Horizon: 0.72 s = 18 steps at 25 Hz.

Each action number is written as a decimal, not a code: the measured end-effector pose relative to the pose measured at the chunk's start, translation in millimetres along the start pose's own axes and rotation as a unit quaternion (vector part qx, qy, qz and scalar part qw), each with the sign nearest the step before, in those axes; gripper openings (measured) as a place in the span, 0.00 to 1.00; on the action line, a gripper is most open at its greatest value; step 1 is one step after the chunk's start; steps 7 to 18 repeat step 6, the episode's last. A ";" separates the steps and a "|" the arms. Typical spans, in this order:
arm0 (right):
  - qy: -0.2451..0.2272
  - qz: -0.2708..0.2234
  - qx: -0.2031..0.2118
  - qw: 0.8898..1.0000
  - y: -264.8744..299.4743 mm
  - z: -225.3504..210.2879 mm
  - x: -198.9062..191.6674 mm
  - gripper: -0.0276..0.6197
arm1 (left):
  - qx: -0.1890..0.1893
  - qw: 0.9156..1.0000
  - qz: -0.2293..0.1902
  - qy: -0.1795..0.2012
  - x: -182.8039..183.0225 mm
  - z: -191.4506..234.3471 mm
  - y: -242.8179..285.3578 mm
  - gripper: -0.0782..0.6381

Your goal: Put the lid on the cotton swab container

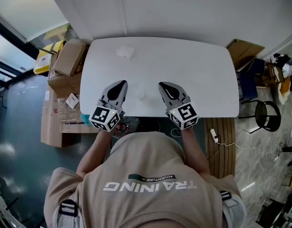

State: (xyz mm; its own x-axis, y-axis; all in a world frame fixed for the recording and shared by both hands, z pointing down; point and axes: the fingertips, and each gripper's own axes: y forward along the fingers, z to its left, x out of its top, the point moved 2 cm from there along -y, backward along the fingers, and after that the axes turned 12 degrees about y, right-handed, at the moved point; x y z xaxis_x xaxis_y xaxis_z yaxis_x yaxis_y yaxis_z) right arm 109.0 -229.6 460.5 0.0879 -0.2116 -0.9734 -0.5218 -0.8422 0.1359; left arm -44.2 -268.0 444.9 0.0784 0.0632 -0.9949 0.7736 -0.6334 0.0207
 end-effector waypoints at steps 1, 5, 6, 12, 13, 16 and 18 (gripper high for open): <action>0.001 0.002 -0.001 1.000 0.2 0.3 -1.6 0.07 | -0.001 1.000 0.001 -0.001 -0.7 -0.1 -0.6 0.13; 0.001 -0.003 -0.001 1.000 1.3 2.2 3.1 0.07 | 0.001 1.000 0.003 -0.001 -1.8 4.4 -2.8 0.13; 0.000 -0.004 -0.001 1.000 2.1 2.9 4.9 0.07 | 0.002 1.000 0.003 0.000 -2.0 6.1 -3.5 0.13; 0.000 -0.004 -0.001 1.000 2.1 2.9 4.9 0.07 | 0.002 1.000 0.003 0.000 -2.0 6.1 -3.5 0.13; 0.000 -0.004 -0.001 1.000 2.1 2.9 4.9 0.07 | 0.002 1.000 0.003 0.000 -2.0 6.1 -3.5 0.13; 0.000 -0.004 -0.001 1.000 2.1 2.9 4.9 0.07 | 0.002 1.000 0.003 0.000 -2.0 6.1 -3.5 0.13; 0.000 -0.004 -0.001 1.000 2.1 2.9 4.9 0.07 | 0.002 1.000 0.003 0.000 -2.0 6.1 -3.5 0.13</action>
